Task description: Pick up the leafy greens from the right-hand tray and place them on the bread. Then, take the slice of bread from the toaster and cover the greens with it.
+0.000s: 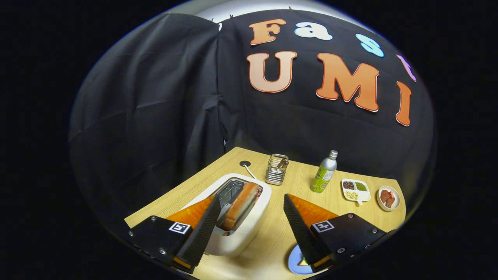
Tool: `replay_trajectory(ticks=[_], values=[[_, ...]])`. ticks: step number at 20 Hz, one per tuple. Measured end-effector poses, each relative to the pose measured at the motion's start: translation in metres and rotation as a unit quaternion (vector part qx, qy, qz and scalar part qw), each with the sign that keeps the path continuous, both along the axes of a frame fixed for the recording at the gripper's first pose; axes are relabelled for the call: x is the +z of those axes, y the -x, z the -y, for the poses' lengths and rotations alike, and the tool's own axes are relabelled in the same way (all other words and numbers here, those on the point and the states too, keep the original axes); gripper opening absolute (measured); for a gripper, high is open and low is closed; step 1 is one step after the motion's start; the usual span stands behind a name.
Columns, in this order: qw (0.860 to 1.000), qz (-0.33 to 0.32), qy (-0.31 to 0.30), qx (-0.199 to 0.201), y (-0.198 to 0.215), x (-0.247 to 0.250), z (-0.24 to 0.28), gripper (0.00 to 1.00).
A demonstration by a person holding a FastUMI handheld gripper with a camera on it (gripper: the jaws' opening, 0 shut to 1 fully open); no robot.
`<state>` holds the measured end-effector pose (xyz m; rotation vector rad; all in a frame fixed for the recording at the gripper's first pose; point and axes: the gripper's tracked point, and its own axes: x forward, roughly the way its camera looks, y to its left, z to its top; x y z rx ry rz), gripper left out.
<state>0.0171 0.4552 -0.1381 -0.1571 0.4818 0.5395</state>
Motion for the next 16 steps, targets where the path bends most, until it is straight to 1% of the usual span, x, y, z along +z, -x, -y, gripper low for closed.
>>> replay_trajectory(ticks=[4,6,7,8,10,12,15,16], values=[[1.000,-0.008,0.010,0.012,0.002,-0.010,-0.016,0.96],[1.000,-0.006,0.019,0.011,0.001,-0.015,-0.016,0.90],[1.000,-0.010,0.022,0.011,0.001,-0.018,-0.017,0.85],[1.000,-0.014,0.024,0.009,0.002,-0.020,-0.020,0.82],[0.999,-0.019,0.028,0.000,-0.002,-0.023,-0.020,0.73],[0.999,-0.022,0.029,-0.007,-0.003,-0.024,-0.020,0.59],[0.999,-0.038,0.025,-0.006,-0.003,-0.029,-0.024,0.33],[0.999,-0.040,0.021,-0.007,-0.003,-0.029,-0.025,0.27]])
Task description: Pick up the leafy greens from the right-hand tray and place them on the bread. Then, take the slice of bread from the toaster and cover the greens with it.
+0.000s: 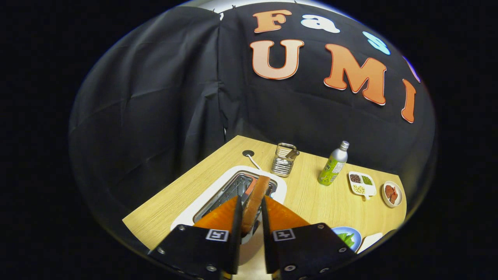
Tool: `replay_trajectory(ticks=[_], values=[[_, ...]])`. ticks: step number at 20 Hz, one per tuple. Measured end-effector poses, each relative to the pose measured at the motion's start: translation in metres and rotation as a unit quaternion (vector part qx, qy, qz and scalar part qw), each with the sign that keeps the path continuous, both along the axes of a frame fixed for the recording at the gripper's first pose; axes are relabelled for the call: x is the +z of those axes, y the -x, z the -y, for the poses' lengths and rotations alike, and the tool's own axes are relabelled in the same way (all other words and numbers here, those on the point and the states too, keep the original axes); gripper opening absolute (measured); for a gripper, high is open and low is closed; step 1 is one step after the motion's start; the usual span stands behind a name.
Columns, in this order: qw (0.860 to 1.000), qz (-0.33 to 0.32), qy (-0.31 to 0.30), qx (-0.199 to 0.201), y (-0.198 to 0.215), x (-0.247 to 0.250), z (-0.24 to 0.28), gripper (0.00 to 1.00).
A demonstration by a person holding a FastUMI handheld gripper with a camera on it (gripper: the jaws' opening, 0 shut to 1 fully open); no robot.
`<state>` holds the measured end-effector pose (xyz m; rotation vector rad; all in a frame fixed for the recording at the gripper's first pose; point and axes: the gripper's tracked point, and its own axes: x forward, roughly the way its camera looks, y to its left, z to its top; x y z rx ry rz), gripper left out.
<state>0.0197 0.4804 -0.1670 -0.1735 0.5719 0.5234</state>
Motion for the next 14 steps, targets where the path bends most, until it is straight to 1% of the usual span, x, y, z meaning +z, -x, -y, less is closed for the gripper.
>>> replay_trajectory(ticks=[1,3,5,7,14], values=[[1.000,0.001,0.001,-0.001,-0.001,0.001,0.000,0.17],[1.000,0.007,0.010,0.004,-0.002,0.002,-0.003,0.11],[1.000,0.013,0.014,-0.001,-0.001,0.004,-0.002,0.11],[1.000,0.008,0.010,-0.004,-0.001,0.001,-0.004,0.07],[1.000,0.010,-0.013,-0.010,-0.003,0.019,-0.001,0.07]])
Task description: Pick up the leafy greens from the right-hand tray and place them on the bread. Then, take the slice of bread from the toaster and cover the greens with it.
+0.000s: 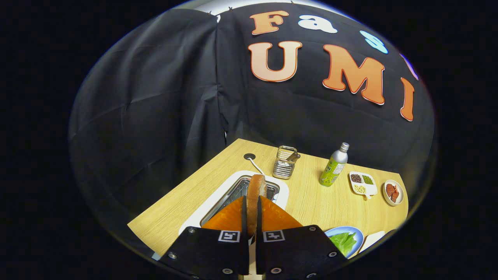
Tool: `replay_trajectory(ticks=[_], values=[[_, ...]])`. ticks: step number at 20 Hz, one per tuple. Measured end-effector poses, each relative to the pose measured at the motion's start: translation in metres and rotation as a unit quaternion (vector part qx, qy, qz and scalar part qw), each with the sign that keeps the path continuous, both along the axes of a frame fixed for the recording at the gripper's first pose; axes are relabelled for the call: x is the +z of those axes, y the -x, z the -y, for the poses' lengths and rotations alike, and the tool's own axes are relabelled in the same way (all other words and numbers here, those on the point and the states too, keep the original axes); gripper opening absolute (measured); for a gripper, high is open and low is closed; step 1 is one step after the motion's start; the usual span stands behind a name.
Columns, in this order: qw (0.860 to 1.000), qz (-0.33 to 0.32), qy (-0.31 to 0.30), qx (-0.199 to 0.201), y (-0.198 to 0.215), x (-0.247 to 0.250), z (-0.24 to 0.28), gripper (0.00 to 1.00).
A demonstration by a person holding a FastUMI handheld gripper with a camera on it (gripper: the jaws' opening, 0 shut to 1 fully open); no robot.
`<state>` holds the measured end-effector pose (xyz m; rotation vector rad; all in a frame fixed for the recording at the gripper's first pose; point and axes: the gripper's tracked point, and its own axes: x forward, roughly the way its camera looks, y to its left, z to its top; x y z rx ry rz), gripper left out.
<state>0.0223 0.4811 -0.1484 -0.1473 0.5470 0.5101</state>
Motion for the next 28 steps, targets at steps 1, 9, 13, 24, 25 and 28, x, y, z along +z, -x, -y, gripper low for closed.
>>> replay_trajectory(ticks=[1,9,13,24,25,28], values=[[1.000,0.002,-0.004,-0.001,0.000,0.005,0.001,0.07],[0.998,0.016,-0.056,-0.014,-0.003,0.044,0.009,0.07],[0.997,0.018,-0.072,-0.022,-0.008,0.059,0.018,0.07],[0.996,0.027,-0.060,-0.062,-0.012,0.057,0.085,0.07],[0.996,0.027,-0.056,-0.066,-0.012,0.054,0.093,0.07],[0.996,0.020,-0.047,-0.078,-0.011,0.042,0.119,0.07]])
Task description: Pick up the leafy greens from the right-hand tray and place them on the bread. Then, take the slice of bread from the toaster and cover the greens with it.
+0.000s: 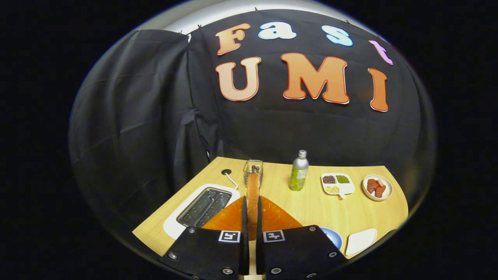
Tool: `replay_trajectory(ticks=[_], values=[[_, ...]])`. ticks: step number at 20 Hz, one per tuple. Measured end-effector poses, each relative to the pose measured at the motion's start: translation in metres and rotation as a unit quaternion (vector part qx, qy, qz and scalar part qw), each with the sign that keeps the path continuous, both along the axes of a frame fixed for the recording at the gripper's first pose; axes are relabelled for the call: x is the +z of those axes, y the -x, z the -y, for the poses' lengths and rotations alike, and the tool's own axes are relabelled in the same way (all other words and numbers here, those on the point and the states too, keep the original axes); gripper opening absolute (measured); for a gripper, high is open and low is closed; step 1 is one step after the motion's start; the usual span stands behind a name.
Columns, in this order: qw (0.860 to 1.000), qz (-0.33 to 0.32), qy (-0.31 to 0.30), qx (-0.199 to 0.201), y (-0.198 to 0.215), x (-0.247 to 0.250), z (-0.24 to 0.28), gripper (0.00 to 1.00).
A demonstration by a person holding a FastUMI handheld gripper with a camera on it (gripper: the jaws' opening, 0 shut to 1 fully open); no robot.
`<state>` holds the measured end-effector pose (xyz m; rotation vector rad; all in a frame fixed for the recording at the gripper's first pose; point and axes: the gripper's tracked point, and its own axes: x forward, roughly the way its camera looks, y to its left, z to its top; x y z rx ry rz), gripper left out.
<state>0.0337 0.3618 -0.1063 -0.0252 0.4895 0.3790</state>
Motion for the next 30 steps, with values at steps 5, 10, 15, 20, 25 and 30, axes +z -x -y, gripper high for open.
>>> replay_trajectory(ticks=[5,10,15,20,25,30], values=[[1.000,-0.015,0.016,-0.015,0.005,-0.022,0.044,0.07],[0.999,-0.039,0.017,-0.027,0.010,-0.047,0.078,0.07],[0.997,-0.069,0.015,-0.020,0.018,-0.078,0.095,0.07],[0.995,-0.097,0.021,-0.002,0.028,-0.107,0.104,0.07],[0.994,-0.108,0.030,-0.004,0.025,-0.122,0.126,0.07],[0.991,-0.123,0.054,-0.002,0.022,-0.137,0.154,0.15]])
